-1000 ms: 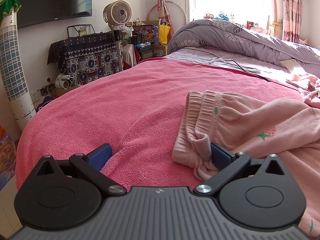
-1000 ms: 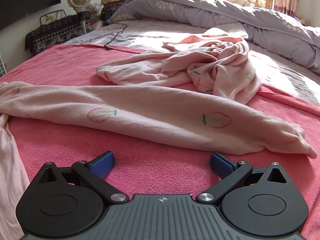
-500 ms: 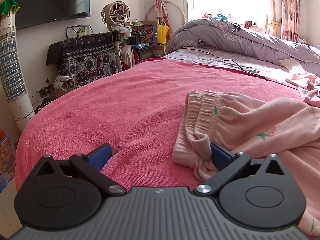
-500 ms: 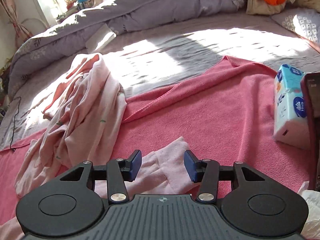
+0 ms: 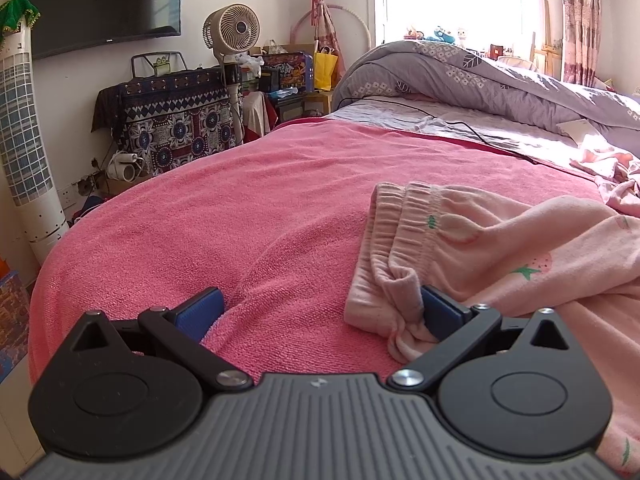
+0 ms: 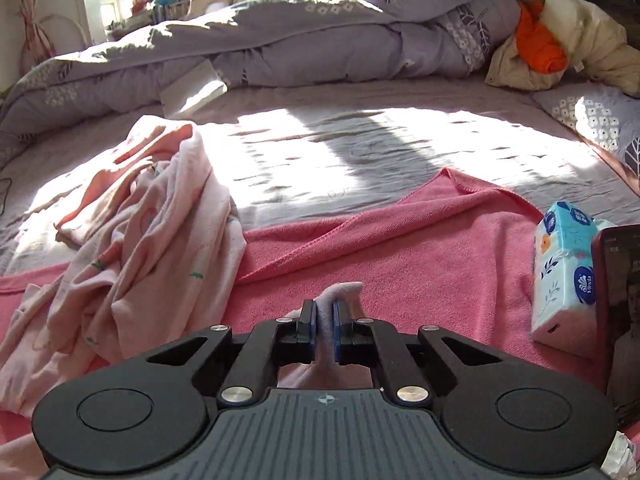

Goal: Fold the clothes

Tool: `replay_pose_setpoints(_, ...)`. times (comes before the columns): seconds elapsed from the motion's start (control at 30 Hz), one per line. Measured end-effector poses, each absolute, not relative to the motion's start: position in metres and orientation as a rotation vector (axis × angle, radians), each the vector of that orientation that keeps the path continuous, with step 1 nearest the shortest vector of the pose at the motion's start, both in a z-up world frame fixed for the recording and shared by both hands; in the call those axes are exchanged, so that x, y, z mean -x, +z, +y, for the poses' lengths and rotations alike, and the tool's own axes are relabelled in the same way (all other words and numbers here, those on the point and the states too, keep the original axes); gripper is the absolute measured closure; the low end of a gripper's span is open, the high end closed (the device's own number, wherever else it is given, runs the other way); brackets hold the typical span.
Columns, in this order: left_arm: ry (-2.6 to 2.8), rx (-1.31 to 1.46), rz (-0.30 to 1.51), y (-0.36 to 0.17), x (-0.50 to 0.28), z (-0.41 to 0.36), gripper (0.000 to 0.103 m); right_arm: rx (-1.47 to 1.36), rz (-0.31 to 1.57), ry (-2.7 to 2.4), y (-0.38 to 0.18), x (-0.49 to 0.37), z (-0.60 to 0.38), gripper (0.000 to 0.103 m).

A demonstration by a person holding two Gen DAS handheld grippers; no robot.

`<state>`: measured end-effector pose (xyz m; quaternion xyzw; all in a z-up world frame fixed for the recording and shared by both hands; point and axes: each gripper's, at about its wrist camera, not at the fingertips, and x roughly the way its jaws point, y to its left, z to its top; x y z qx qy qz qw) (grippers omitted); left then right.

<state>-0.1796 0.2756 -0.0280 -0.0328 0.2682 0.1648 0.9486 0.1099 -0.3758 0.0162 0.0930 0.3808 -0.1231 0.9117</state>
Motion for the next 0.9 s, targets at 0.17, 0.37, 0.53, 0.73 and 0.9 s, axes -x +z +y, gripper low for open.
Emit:
replay_pose_setpoints(0.17,0.329,0.068,0.544,-0.028,0.18,0.277,0.0,-0.254,0.589,-0.165,0.063,-0.047,-0.389,0.094)
replay_pose_setpoints(0.37,0.315,0.066,0.547,-0.028,0.179,0.279,0.0,-0.231,0.576,-0.1,0.057,0.064,-0.408,0.092)
replay_pose_setpoints(0.53,0.316,0.067,0.547,-0.029,0.179,0.279,0.0,-0.006,0.808,-0.21,-0.007,0.11,-0.413,0.087)
replay_pose_setpoints(0.73,0.323,0.067,0.557,-0.027,0.178,0.278,0.0,0.357,0.644,-0.057,-0.005,0.13,-0.37,0.05)
replay_pose_setpoints(0.9,0.326,0.069,0.555,-0.027,0.178,0.278,0.0,0.742,0.637,0.115,-0.026,0.138,-0.309,0.042)
